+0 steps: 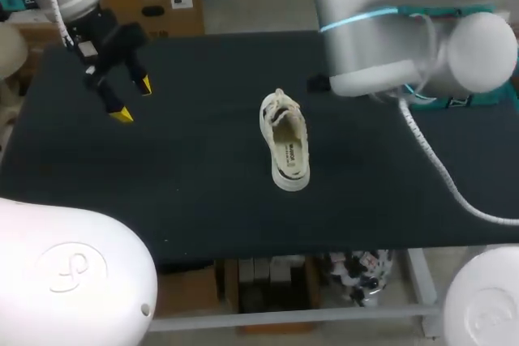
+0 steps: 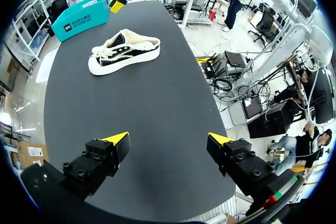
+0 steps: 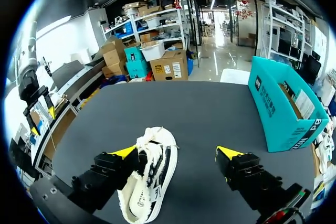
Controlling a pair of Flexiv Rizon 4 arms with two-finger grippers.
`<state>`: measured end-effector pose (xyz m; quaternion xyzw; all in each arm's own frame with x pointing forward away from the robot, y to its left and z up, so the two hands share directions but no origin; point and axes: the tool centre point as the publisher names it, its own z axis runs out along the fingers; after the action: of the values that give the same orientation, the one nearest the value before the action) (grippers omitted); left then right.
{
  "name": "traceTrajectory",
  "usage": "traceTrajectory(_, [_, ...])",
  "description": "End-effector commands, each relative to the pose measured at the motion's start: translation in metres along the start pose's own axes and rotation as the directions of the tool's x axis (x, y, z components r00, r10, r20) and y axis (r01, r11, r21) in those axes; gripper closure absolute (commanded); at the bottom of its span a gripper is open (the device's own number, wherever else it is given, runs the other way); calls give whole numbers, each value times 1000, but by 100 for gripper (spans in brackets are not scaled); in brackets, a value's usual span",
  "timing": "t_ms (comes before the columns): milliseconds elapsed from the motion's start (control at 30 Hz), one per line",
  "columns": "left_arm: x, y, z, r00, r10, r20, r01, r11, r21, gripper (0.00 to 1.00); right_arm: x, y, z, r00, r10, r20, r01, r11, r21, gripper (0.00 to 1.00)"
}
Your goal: Open the shoe tongue, take the insole out of the shoe, put the insole back into the shoe, and pack the shoe into the shoebox
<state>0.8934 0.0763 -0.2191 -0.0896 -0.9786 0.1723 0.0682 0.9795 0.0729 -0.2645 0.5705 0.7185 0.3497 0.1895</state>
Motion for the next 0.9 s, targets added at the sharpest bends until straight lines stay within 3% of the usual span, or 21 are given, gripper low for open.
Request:
traceTrajectory(33, [-2,0,0,1000,0,-5,0,1000,0,0,7,-6,-2,975,-93,200,-44,806,590,0])
traceTrajectory(200, [-2,0,0,1000,0,-5,0,1000,0,0,3,-19,-3,957,-117,267,-71,795,603,0])
traceTrajectory(400, [-2,0,0,1000,0,-5,0,1000,0,0,4,-31,-6,948,-139,287,-71,786,615,0])
traceTrajectory(633, [-2,0,0,1000,0,-5,0,1000,0,0,1,-40,-6,969,-75,237,-85,797,598,0])
traceTrajectory(900, [-2,0,0,1000,0,-5,0,1000,0,0,11,-60,1,973,-74,217,-77,788,611,0])
